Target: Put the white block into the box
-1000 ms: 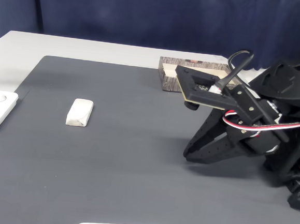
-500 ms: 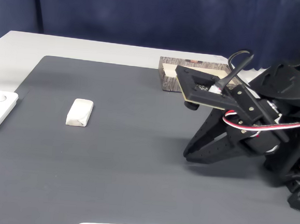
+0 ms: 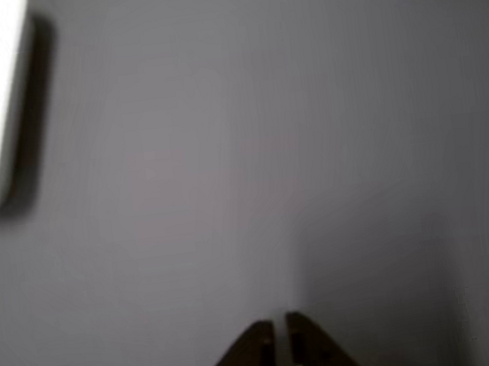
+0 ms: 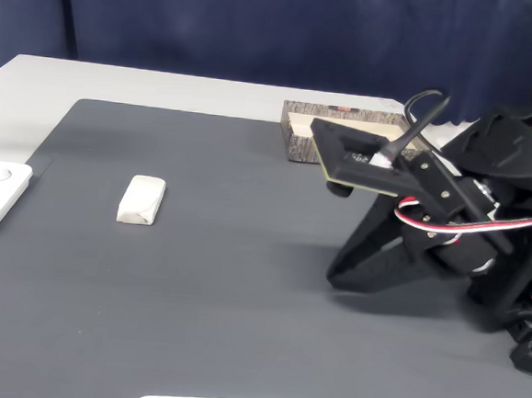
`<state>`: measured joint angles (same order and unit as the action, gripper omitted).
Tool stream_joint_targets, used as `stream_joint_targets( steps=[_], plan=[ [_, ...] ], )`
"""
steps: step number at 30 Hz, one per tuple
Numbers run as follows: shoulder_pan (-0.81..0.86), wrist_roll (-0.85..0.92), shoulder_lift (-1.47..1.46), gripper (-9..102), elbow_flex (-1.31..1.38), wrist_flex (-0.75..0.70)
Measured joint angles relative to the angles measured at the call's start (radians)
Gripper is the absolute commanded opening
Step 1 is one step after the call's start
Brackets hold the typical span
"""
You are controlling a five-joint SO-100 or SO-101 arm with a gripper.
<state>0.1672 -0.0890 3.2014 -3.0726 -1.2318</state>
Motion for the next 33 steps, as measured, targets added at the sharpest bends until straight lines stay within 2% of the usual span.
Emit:
stream_joint_targets(
  steps=[12,23,33],
  plan=[
    [0.0,0.078,-0.044,-2,0.018,-0.005],
    [0.075,0.074,-0.318,-2,0.27,0.0],
    [0.118,0.117,-0.755,-2,0.607,0.014]
  ],
)
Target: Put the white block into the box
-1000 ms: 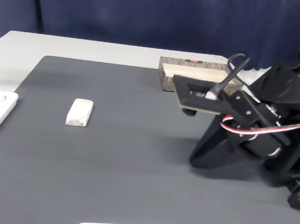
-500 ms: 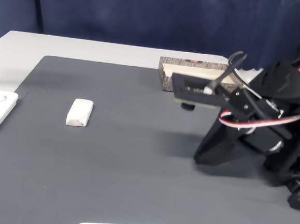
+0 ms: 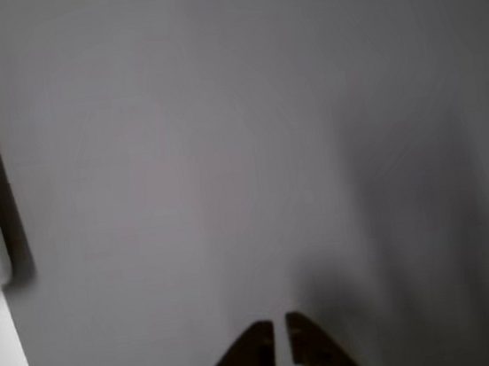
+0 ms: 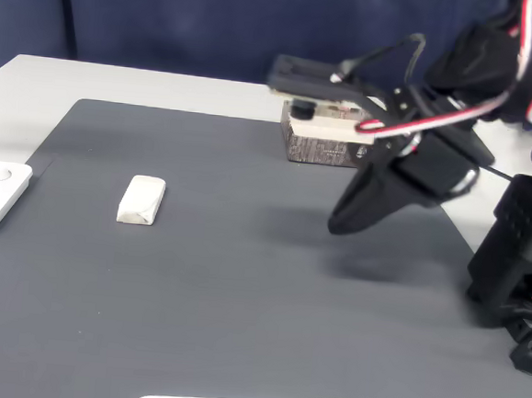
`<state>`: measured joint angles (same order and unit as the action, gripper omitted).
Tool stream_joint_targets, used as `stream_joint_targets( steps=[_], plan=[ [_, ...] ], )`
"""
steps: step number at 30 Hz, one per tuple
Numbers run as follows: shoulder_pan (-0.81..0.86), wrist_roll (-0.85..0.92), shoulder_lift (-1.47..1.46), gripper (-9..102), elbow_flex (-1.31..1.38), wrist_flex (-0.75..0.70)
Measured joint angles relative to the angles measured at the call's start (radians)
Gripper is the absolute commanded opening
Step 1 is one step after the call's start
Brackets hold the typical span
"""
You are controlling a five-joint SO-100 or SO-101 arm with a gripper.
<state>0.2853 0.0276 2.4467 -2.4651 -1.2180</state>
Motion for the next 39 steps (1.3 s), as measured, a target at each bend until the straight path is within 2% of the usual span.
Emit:
stream_joint_targets(
  steps=[16,23,32,39],
  plan=[
    [0.075,-0.115,-0.64,-2,0.583,0.0],
    [0.103,-0.147,-0.818,-2,0.77,0.0],
    [0.137,-0.213,-1.031,-2,1.06,-0.098],
    [0.164,-0.222,-1.164,-2,1.216,-0.112]
  ],
)
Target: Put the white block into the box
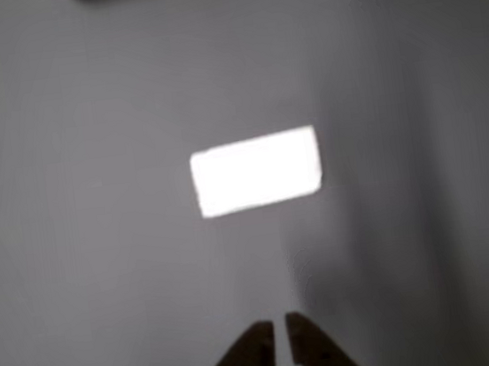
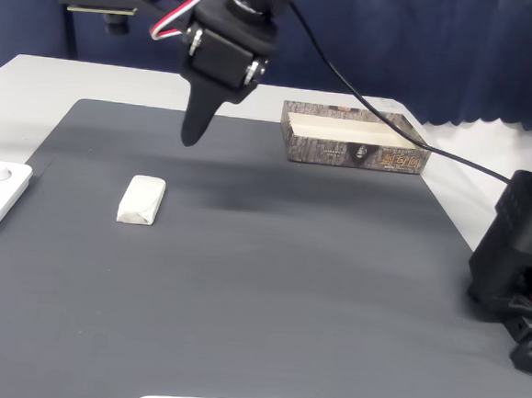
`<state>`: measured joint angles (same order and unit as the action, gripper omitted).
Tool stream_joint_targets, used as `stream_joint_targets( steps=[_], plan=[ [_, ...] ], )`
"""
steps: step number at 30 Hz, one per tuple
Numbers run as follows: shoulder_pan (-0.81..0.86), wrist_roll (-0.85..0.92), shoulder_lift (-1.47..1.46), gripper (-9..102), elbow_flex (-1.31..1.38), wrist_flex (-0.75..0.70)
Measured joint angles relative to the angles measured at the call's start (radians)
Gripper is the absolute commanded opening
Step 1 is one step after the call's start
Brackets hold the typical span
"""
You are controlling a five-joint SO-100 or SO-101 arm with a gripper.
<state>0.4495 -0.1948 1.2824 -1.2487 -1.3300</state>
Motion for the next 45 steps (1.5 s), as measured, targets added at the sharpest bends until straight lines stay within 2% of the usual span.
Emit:
stream_joint_targets(
  steps=[13,28,35,45],
  plan=[
    [0.005,0.0,-0.273,-2,0.264,0.0],
    [0.005,0.0,-0.445,-2,0.446,-0.002],
    [0.005,0.0,-0.503,-2,0.557,-0.161],
    [-0.003,0.0,-0.604,-2,0.736,-0.258]
  ],
)
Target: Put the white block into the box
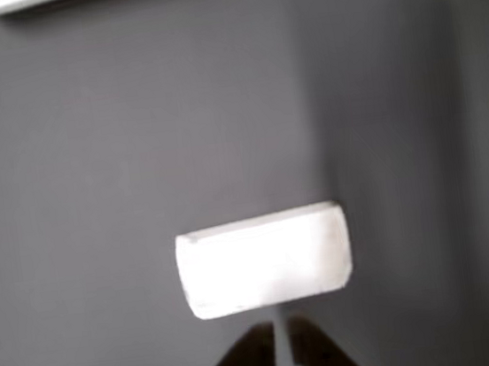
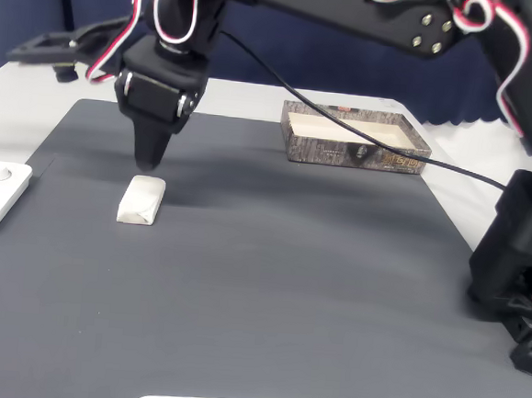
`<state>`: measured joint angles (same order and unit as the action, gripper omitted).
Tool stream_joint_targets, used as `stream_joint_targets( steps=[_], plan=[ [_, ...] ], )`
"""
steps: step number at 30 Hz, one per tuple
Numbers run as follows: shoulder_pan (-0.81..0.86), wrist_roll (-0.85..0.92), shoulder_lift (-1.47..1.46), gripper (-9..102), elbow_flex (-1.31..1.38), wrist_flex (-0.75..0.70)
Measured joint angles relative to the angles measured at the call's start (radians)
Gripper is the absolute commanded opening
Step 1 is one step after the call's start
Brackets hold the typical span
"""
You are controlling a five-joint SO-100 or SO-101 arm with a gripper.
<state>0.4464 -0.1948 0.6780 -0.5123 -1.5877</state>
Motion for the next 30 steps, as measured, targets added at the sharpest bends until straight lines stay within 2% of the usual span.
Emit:
stream_joint_targets(
  steps=[13,30],
  plan=[
    [-0.008,-0.015,-0.12,-2,0.242,-0.104],
    [-0.008,-0.061,-0.241,-2,0.42,-0.135]
  ],
)
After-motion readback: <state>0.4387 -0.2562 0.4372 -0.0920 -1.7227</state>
